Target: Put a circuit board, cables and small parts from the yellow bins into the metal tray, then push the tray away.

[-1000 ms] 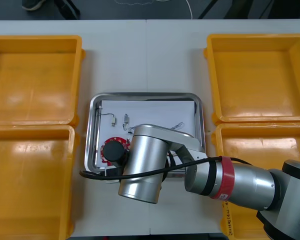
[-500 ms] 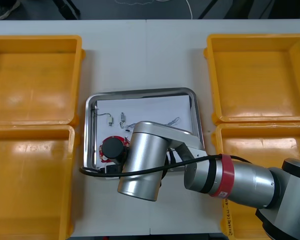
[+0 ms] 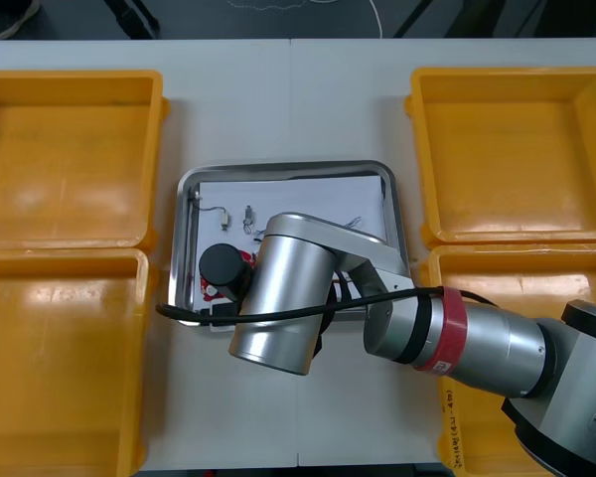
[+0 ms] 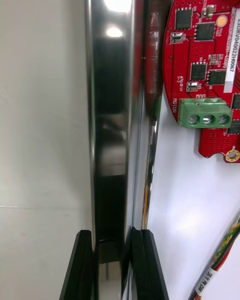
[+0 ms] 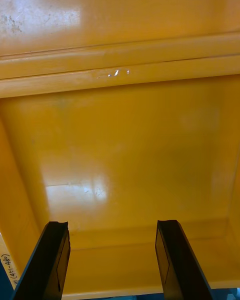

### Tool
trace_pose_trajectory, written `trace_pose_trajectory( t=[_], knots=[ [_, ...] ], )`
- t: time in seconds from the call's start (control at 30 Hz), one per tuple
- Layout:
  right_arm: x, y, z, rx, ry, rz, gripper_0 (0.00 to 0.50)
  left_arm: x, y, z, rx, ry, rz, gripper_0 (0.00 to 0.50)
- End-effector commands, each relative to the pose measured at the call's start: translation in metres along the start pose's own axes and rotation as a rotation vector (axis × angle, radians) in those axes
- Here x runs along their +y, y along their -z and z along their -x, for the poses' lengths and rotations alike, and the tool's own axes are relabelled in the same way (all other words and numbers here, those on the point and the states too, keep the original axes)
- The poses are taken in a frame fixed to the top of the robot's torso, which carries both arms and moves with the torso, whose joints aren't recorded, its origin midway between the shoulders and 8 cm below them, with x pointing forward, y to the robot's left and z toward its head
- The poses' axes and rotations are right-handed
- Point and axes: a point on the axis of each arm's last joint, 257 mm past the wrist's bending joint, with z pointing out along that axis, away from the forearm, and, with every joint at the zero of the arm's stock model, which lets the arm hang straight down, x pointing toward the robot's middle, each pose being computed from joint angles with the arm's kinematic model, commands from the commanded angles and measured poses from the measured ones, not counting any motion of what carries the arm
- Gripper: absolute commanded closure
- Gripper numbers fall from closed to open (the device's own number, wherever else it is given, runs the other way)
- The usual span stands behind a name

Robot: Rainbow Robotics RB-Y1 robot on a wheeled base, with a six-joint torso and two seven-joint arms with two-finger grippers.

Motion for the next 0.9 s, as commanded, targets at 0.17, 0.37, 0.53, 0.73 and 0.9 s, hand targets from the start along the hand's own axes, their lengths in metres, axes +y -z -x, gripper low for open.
trace_pose_trajectory(
  t=[0.17, 0.37, 0.53, 0.73, 0.9],
  knots=[
    [-0.039, 0.029, 0.02, -0.033, 0.066, -0.111, 0.5, 0.012, 0.012, -0.002, 0.001, -0.097, 0.049, 0.0],
    [-0.053, 0.028, 0.022, -0.031, 0.036, -0.12, 0.5, 0.012, 0.012, -0.002, 0.001, -0.097, 0.049, 0.0],
    [-0.063, 0.029, 0.021, -0.025, 0.028, -0.128, 0.5, 0.012, 0.012, -0.002, 0.001, -0.097, 0.049, 0.0],
    [-0.082, 0.034, 0.016, -0.008, 0.027, -0.155, 0.5, 0.012, 0.012, -0.002, 0.001, -0.097, 0.049, 0.0],
    [-0.095, 0.036, 0.011, 0.016, 0.032, -0.174, 0.5, 0.012, 0.012, -0.002, 0.001, -0.097, 0.049, 0.0]
  ],
)
